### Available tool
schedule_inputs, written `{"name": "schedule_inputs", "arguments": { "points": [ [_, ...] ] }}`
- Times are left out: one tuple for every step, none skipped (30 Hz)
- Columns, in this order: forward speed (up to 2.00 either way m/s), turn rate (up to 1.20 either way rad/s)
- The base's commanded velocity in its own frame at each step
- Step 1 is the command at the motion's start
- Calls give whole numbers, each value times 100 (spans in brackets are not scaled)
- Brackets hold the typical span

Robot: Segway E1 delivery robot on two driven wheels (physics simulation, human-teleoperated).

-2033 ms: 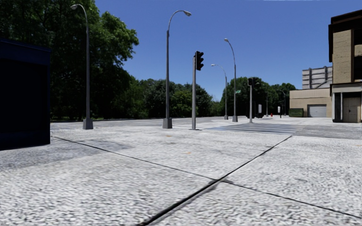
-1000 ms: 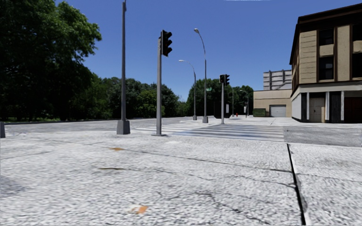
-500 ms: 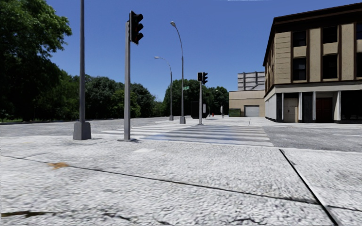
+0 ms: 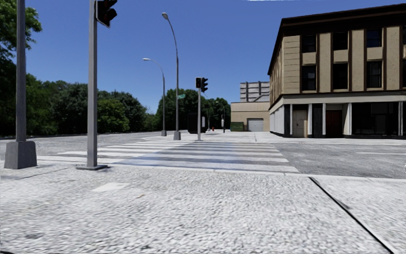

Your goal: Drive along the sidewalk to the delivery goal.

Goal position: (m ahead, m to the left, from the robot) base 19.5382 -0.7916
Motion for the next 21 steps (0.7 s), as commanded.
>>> {"name": "schedule_inputs", "arguments": {
  "points": [
    [200, -38],
    [200, -38],
    [200, -38],
    [200, -38],
    [200, -38],
    [200, -38],
    [200, -38],
    [200, -38],
    [200, -38],
    [200, -38],
    [200, -38],
    [200, -31],
    [200, -9],
    [200, 0],
    [200, 0],
    [200, 0],
    [200, 0],
    [200, 0],
    [200, 0],
    [200, 0],
    [200, 0]
  ]
}}
